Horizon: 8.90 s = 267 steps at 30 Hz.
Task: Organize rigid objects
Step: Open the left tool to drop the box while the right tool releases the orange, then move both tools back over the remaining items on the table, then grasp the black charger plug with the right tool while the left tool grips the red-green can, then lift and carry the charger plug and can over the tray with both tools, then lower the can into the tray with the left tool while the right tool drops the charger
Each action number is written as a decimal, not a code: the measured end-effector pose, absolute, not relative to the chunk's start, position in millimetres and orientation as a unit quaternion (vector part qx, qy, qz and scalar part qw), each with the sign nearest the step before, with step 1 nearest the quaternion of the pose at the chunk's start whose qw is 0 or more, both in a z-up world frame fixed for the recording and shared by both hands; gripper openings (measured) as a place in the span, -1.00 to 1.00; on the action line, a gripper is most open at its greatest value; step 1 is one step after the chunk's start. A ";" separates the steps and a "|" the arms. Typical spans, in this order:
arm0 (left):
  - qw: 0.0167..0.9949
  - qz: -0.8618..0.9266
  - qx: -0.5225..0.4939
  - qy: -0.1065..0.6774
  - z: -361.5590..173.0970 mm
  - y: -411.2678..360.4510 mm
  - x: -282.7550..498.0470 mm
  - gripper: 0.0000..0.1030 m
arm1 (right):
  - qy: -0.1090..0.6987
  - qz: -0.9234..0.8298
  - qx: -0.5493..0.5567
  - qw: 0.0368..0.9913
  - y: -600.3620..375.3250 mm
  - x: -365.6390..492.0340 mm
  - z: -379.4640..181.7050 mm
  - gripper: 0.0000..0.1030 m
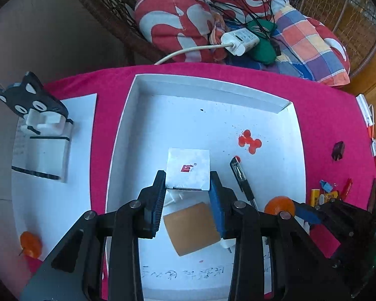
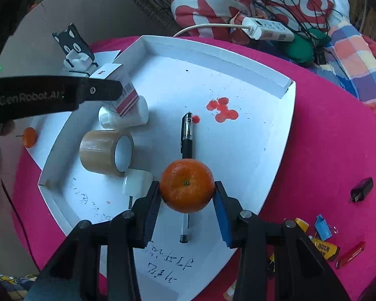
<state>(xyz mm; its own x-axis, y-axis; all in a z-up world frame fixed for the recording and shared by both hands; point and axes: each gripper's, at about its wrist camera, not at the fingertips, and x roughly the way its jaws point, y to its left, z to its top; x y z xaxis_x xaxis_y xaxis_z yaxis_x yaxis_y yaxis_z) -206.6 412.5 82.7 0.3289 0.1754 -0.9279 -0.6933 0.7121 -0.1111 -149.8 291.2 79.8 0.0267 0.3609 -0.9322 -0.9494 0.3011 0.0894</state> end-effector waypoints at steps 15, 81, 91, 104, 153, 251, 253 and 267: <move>0.793 0.314 -0.231 0.468 106.2 400.8 -207.8 0.63 | 0.449 0.521 -0.287 0.667 289.9 -154.1 95.8 0.72; 0.811 0.117 -0.163 0.549 79.9 151.5 -72.4 0.63 | 0.362 0.368 -0.056 0.854 -7.4 26.5 239.1 1.00; 0.799 0.103 -0.173 0.567 37.8 126.4 -39.8 0.34 | 0.381 0.357 -0.064 0.851 -43.3 53.0 230.6 1.00; 0.807 0.106 -0.131 0.567 26.0 116.8 -24.6 0.34 | 0.416 0.373 -0.082 0.826 -37.4 77.8 205.8 1.00; 0.789 0.132 -0.203 0.565 12.6 128.5 -23.1 -0.20 | 0.486 0.524 -0.292 0.635 168.7 78.7 84.8 0.14; 0.884 0.332 -0.190 0.268 282.0 321.4 -305.2 -0.20 | 0.260 0.647 -0.099 0.710 202.3 -165.2 318.0 0.15; 0.885 0.326 -0.191 0.273 278.2 326.8 -303.5 -0.20 | 0.268 0.643 -0.102 0.710 207.4 -166.9 314.0 0.15; 0.870 0.292 -0.193 0.348 223.1 370.8 -272.4 -0.20 | 0.320 0.616 -0.134 0.707 252.8 -165.5 273.1 0.15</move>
